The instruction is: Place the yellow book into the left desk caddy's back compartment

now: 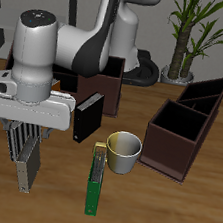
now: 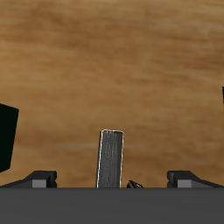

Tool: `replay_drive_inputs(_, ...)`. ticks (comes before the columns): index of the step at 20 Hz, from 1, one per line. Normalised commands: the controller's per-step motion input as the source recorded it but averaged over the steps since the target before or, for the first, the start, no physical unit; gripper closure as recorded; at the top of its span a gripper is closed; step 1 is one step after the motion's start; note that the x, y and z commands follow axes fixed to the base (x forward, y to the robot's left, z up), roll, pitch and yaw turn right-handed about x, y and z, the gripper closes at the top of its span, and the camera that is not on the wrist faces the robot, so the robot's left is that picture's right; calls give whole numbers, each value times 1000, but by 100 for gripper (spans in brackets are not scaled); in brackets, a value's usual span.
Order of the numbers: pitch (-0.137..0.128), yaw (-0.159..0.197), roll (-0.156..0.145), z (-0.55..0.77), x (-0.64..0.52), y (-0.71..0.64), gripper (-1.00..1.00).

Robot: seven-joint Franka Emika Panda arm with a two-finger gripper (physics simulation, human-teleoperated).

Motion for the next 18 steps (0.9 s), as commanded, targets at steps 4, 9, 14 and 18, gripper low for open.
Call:
replay_drive_inputs(4,20,-19,-8,-320,39,-52,-100)
replay_drive_inputs(9,3,16,11,-222,20,59,-100)
replay_drive_inputs(14,19,-9,4,-219,19,-16,-100)
replay_drive_inputs(18,31,-13,-15,-211,13,-116,-100)
